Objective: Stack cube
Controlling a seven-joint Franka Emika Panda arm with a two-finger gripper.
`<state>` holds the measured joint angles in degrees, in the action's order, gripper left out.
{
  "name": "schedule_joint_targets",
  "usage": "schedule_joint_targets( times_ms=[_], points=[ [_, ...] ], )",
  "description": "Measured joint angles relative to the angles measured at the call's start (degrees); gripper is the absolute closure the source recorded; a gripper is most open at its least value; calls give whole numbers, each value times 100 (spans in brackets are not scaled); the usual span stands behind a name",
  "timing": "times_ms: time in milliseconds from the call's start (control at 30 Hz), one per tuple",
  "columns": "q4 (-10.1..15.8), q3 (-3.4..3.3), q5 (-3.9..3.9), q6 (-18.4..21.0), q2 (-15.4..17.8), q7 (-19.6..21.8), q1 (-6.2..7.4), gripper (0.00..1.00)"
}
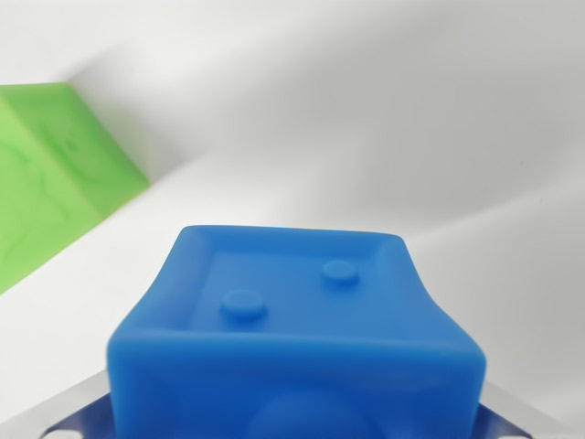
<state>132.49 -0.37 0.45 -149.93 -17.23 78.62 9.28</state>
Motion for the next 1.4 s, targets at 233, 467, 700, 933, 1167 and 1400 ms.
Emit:
schedule_joint_targets(
  times_ms=[233,467,700,933,1167,1400],
  points=[
    [8,0,0,278,288,1,0,100],
    [-90,34,-22,429,348,-159,14,100],
    [-277,110,-53,537,256,-461,40,100],
    [-476,191,-88,651,178,-780,54,100],
    [-695,271,-122,776,77,-1115,71,100],
    [-919,341,-162,900,-18,-1455,99,100]
  ],
)
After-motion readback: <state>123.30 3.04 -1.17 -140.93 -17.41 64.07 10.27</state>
